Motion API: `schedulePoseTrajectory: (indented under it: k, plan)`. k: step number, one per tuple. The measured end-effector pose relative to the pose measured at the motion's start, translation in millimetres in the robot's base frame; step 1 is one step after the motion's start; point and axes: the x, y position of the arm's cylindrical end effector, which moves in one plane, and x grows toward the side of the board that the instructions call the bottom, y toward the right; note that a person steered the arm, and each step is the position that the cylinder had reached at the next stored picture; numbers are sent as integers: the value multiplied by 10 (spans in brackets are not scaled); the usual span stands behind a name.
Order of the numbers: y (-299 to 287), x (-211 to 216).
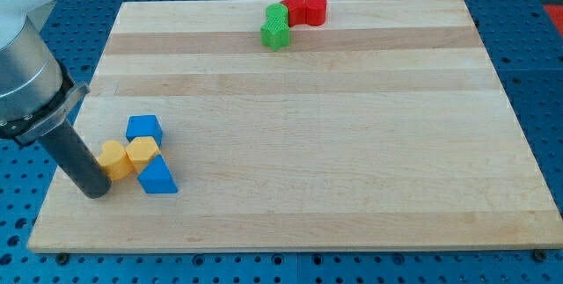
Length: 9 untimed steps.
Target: Place the yellow hexagon at the center of the board
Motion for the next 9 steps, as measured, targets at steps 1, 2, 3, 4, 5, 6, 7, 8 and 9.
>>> schedulePoseTrajectory:
  k: [1, 2, 3, 4, 5, 6, 7, 8, 9]
  plan:
    - [-265, -43]
    - [-317, -226]
    - [1, -298]
    - [398, -298]
    - [739, -298]
    - [969, -375]
    - [930, -649]
    - [1026, -837]
    - [1283, -1090]
